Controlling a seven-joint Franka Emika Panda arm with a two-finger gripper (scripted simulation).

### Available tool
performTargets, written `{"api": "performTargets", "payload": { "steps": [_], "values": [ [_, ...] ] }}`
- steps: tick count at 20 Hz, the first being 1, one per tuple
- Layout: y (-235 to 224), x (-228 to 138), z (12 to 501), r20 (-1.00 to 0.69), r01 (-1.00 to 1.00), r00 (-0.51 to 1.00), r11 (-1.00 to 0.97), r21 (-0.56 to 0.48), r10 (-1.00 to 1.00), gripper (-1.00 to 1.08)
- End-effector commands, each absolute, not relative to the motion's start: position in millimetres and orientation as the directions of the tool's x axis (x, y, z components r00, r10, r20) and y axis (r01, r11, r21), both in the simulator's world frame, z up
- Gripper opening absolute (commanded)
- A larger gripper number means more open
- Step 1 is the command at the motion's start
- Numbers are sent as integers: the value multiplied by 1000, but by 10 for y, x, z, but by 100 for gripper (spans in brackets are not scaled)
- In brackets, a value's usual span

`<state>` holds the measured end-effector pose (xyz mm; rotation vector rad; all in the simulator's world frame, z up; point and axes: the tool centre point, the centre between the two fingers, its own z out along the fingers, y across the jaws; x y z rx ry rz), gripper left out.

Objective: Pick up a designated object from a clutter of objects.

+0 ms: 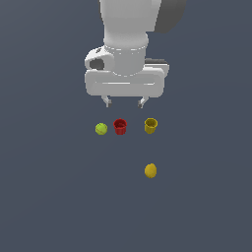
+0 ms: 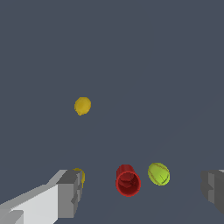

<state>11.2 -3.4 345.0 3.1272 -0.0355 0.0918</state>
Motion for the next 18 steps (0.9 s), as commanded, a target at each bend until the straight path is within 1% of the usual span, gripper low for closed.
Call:
{"api": "performTargets", "payload": {
  "steps": [1, 12, 18],
  "values": [
    [-34, 112, 3450, 59, -23, 998, -1000, 12, -22, 100],
    [-35, 93, 3521, 52, -10, 999, -1000, 2, -10, 100],
    [-51, 70, 3386, 50, -33, 998, -999, 1, -33, 100]
  ]
}}
